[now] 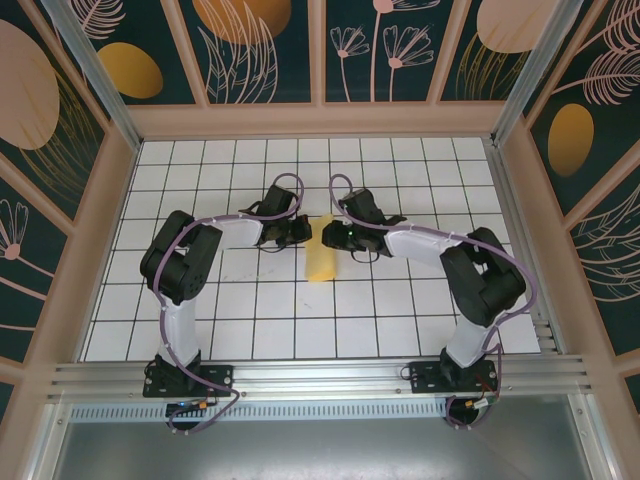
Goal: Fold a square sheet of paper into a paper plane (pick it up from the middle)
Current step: Fold the square sheet of paper in half at the center of the table.
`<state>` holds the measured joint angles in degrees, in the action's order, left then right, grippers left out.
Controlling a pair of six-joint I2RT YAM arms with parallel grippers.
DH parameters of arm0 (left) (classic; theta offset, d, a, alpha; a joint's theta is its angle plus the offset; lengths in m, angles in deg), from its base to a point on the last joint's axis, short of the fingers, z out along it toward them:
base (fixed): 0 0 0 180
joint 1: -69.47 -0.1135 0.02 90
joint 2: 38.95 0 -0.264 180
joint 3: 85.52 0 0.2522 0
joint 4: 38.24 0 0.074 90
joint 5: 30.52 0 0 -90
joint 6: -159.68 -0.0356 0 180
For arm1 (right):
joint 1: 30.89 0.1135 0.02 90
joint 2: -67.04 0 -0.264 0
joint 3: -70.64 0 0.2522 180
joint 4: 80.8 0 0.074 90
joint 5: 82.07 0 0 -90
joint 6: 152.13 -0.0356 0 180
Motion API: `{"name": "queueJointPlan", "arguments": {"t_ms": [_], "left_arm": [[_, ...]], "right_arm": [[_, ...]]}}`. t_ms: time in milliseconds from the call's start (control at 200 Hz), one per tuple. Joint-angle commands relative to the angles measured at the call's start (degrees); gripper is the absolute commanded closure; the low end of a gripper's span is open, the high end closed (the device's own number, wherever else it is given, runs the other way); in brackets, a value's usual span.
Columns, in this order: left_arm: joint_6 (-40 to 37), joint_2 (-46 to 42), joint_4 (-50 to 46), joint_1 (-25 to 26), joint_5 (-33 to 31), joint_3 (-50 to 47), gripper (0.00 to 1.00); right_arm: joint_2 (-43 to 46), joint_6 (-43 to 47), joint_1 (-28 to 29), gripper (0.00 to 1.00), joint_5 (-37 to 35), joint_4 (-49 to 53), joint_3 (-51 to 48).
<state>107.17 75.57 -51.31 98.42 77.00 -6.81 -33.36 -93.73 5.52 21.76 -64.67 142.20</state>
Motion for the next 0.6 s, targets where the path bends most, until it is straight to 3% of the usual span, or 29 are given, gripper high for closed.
{"name": "queueJointPlan", "arguments": {"t_ms": [0, 340, 475, 595], "left_arm": [[-1.02, 3.92, -5.15, -0.38, -4.86, -1.67, 0.93], [-0.41, 4.46, -5.36, -0.38, -5.79, -1.75, 0.94], [-0.47, 4.64, -5.44, -0.39, -6.14, -2.02, 0.94], [-0.57, 4.56, -5.45, -0.39, -6.09, -2.10, 0.94]], "right_arm": [[-2.40, 0.63, 0.38, 0.73, 3.50, -0.85, 1.55], [-5.99, 1.66, -0.08, 0.79, 3.40, 2.51, 1.62], [-4.58, 2.06, -0.41, 0.79, 0.78, 4.23, 1.19], [-1.33, 2.00, -0.35, 0.77, 2.87, 2.36, 1.00]]}}
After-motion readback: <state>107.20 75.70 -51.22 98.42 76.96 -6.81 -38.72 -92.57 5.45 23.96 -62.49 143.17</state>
